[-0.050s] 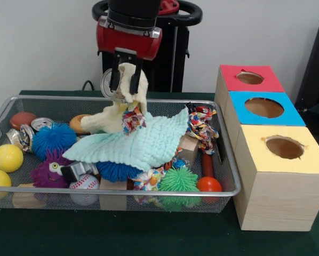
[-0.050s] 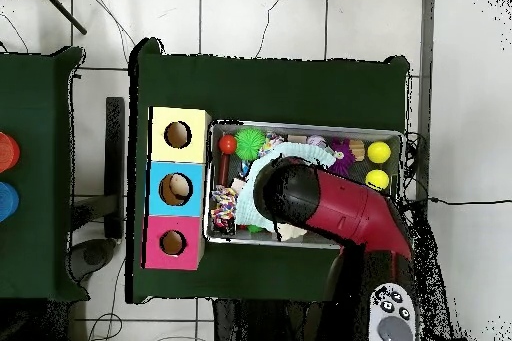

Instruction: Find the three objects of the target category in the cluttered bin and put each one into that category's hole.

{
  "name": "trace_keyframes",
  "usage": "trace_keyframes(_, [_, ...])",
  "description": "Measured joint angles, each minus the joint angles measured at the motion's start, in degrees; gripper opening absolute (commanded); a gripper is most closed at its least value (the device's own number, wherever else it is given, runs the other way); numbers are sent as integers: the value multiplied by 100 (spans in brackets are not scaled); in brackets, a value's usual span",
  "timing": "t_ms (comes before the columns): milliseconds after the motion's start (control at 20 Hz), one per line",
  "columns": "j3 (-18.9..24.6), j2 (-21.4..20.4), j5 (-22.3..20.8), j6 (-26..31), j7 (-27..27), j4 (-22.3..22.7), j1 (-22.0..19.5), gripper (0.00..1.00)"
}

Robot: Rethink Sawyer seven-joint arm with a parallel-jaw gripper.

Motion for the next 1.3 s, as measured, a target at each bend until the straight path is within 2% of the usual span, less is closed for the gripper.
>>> trace_keyframes(1150, [-234,32,45,0,37,-102,16,0])
trace_keyframes(1200, [-268,35,45,0,37,-102,16,100])
trace_keyframes(1300, [-272,34,45,0,37,-102,17,100])
